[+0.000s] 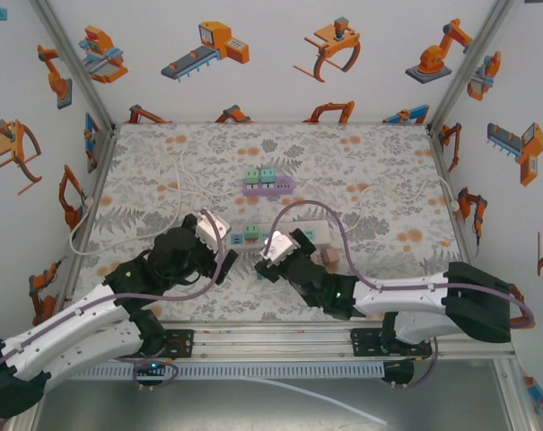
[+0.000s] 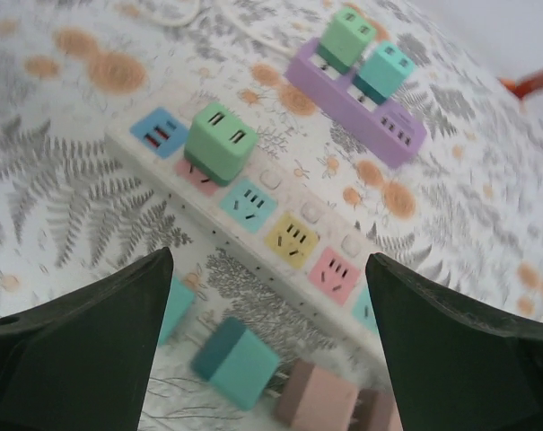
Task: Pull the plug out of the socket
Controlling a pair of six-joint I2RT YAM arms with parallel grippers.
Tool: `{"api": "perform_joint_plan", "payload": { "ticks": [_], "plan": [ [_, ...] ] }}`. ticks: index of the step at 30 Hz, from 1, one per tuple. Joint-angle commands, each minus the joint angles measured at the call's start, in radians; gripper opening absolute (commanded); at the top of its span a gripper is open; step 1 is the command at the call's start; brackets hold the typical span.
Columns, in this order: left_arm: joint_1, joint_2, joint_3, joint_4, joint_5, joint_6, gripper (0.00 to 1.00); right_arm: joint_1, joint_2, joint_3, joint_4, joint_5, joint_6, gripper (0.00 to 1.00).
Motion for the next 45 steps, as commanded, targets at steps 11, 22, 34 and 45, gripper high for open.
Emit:
{"api": "perform_joint_plan", "payload": {
  "ticks": [11, 22, 34, 45],
  "plan": [
    [0.294, 0.072, -0.076, 0.168, -0.036, -0.5, 0.97, -0.464, 0.113, 0.265, -0.37, -1.009, -0.313, 0.74],
    [0.433, 0.451, 0.046, 0.24, 0.21, -0.629, 1.0, -0.489, 0.394, 0.546, -0.49, -1.124, -0.389, 0.71],
    [0.432, 0.633, 0.077, 0.302, 0.269, -0.588, 0.76, -0.489, 0.524, 0.617, -0.464, -1.163, -0.415, 0.52],
    [0.428, 0.692, 0.074, 0.28, 0.352, -0.539, 0.66, -0.489, 0.548, 0.629, -0.461, -1.223, -0.432, 0.34]
  ]
}}
